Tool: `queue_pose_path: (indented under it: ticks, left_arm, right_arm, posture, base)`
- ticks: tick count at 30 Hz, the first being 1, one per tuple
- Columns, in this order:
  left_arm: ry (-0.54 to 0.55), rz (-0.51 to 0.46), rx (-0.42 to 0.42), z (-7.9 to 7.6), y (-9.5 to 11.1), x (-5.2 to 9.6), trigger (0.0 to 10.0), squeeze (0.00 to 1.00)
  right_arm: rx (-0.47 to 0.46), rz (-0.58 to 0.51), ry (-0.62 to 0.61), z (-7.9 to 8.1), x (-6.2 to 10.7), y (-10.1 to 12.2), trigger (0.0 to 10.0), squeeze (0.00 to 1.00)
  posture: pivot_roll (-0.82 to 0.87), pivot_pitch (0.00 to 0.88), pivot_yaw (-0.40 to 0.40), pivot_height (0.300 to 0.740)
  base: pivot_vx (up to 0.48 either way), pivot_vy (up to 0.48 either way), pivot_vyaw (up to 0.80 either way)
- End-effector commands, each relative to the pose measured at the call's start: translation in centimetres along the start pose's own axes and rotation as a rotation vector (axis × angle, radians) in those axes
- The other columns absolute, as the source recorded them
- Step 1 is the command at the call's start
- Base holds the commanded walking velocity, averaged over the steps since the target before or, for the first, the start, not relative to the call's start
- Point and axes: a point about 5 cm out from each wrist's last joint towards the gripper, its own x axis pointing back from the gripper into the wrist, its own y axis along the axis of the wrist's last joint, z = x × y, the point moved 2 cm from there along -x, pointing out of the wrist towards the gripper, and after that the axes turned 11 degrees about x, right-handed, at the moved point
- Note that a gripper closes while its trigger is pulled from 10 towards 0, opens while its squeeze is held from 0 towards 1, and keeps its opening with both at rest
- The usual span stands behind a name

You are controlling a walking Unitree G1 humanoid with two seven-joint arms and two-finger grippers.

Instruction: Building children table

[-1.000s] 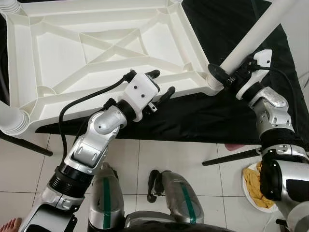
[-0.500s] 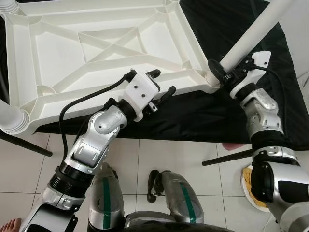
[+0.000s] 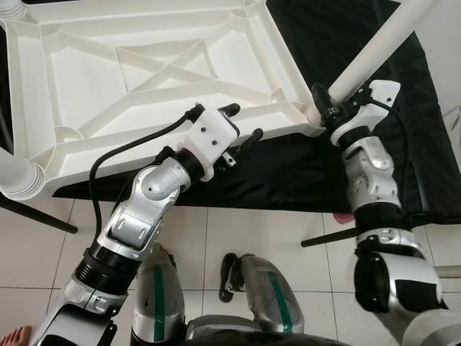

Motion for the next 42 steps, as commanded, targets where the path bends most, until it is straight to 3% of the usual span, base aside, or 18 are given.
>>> queue_pose_path:
  ticks: [1, 7, 11, 14, 24, 26, 27, 28, 31, 32, 34, 35, 42]
  left_arm:
    - [-0.045, 0.010, -0.002, -0.5, -0.1, 0.0, 10.0, 0.00]
    - [-0.046, 0.009, -0.001, -0.5, 0.0, -0.1, 10.0, 0.00]
    - [-0.046, 0.009, -0.001, -0.5, 0.0, -0.1, 10.0, 0.00]
    - [-0.048, 0.009, -0.001, -0.5, 0.0, -0.2, 10.0, 0.00]
    - [-0.045, 0.008, -0.002, -0.5, 0.0, -0.2, 10.0, 0.00]
    - [-0.043, 0.008, -0.001, -0.5, 0.0, -0.1, 10.0, 0.00]
    - [-0.042, 0.008, -0.001, -0.5, 0.0, -0.1, 10.0, 0.00]
    - [-0.041, 0.007, -0.001, -0.4, 0.0, -0.1, 10.0, 0.00]
    - [-0.040, 0.008, -0.002, -0.4, 0.0, -0.1, 10.0, 0.00]
    - [-0.039, 0.008, -0.003, -0.4, 0.0, -0.1, 10.0, 0.00]
    - [-0.039, 0.008, -0.003, -0.4, 0.0, -0.1, 10.0, 0.00]
    - [-0.039, 0.008, -0.003, -0.4, 0.0, -0.1, 10.0, 0.00]
    - [-0.041, 0.010, -0.004, -0.4, 0.0, -0.1, 10.0, 0.00]
  right_arm:
    - [-0.048, 0.019, -0.038, -0.3, 0.2, -0.4, 0.0, 0.00]
    - [-0.058, 0.086, -0.267, 0.2, 1.0, -1.0, 0.0, 0.00]
    - [-0.058, 0.086, -0.267, 0.2, 1.0, -1.0, 0.0, 0.00]
    - [-0.010, 0.130, -0.427, 0.3, 1.5, -1.2, 0.0, 0.00]
    - [0.022, 0.151, -0.451, 0.4, 1.6, -0.8, 0.0, 0.00]
    - [0.035, 0.157, -0.460, 0.3, 1.6, -0.8, 0.5, 0.00]
    - [0.039, 0.168, -0.465, 0.2, 1.7, -0.9, 9.2, 0.00]
    - [0.045, 0.176, -0.468, 0.2, 1.7, -0.9, 10.0, 0.00]
    - [0.048, 0.174, -0.463, 0.3, 1.7, -0.9, 10.0, 0.00]
    - [0.054, 0.175, -0.467, 0.2, 1.7, -0.9, 10.0, 0.67]
    - [0.054, 0.175, -0.467, 0.2, 1.7, -0.9, 10.0, 0.67]
    - [0.053, 0.174, -0.468, 0.2, 1.8, -0.9, 10.0, 1.00]
    - [0.068, 0.164, -0.452, -0.3, 1.7, -0.6, 10.0, 1.00]
  posture:
    - [0.10, 0.071, -0.122, 0.740]
    - [0.10, 0.072, -0.120, 0.740]
    - [0.10, 0.072, -0.120, 0.740]
    - [0.10, 0.075, -0.120, 0.740]
    - [0.10, 0.075, -0.121, 0.740]
    - [0.10, 0.075, -0.122, 0.740]
    - [0.10, 0.075, -0.123, 0.740]
    - [0.10, 0.075, -0.123, 0.740]
    - [0.10, 0.075, -0.123, 0.740]
    - [0.10, 0.072, -0.122, 0.740]
    - [0.10, 0.072, -0.122, 0.740]
    - [0.10, 0.072, -0.122, 0.740]
    - [0.10, 0.074, -0.119, 0.740]
  base:
    - [0.000, 0.000, 0.00]
    - [0.000, 0.000, 0.00]
    - [0.000, 0.000, 0.00]
    - [0.000, 0.000, 0.00]
    - [0.000, 0.000, 0.00]
    - [0.000, 0.000, 0.00]
    - [0.000, 0.000, 0.00]
    - [0.000, 0.000, 0.00]
    - [0.000, 0.000, 0.00]
    - [0.000, 0.000, 0.00]
    - [0.000, 0.000, 0.00]
    - [0.000, 0.000, 0.00]
    - [0.000, 0.000, 0.00]
